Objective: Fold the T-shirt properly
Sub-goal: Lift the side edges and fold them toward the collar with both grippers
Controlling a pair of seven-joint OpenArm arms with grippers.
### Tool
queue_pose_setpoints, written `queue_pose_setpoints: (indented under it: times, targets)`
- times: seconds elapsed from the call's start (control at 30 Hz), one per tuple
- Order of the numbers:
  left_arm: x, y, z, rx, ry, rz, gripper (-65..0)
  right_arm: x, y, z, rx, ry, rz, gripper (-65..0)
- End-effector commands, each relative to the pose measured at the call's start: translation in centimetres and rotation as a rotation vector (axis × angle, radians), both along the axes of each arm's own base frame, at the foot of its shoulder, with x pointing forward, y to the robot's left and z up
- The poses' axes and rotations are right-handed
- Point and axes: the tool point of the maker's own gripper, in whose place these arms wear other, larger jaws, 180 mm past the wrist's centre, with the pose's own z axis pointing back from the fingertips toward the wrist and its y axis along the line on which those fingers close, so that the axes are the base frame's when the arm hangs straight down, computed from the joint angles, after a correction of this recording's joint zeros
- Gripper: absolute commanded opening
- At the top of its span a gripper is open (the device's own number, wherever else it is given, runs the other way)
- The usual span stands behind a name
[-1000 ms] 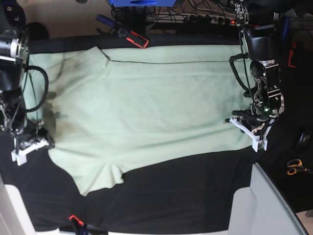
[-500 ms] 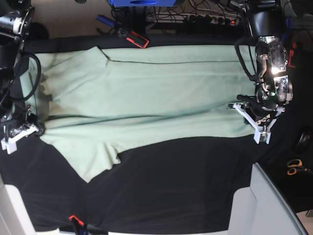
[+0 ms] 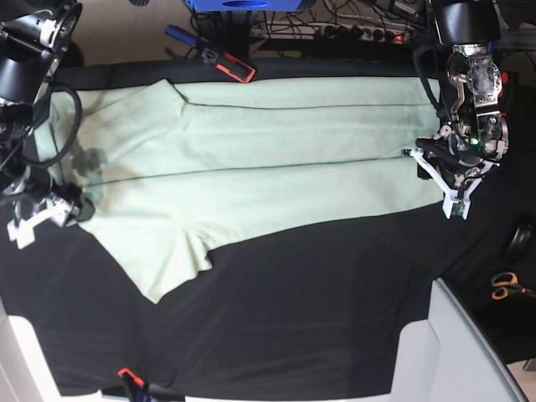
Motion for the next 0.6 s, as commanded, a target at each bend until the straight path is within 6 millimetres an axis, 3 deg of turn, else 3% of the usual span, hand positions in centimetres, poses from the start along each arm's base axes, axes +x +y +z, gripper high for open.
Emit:
queue_pose_setpoints:
  times: [0.0, 0.1, 0.23, 0.37, 0.57]
  targets:
    - [1.1, 0.7, 1.4, 0.020, -0.044, -0.002, -30.7, 2.2, -0.7, 2.5, -0.011, -0.083, -0.017, -22.9]
    - [1.2, 1.5, 1.7, 0.039, -0.044, -0.003, -30.1, 3.2, -1.5, 4.0, -0.030, -0.104, -0.086, -21.5]
    - [1.3, 2.0, 2.1, 0.052, -0.048, -0.004, -30.4, 5.6, -0.4, 5.0, -0.052, -0.110, -0.022, -21.5]
    - [1.2, 2.0, 2.1, 0.050, -0.049, -0.005, -30.6, 7.1, 0.8, 3.8, -0.040, -0.072, 0.018, -21.5]
    - [1.1, 2.1, 2.0, 0.047, -0.050, 0.001, -30.6, 7.8, -0.1, 0.5, -0.076, 0.010, 0.026, -21.5]
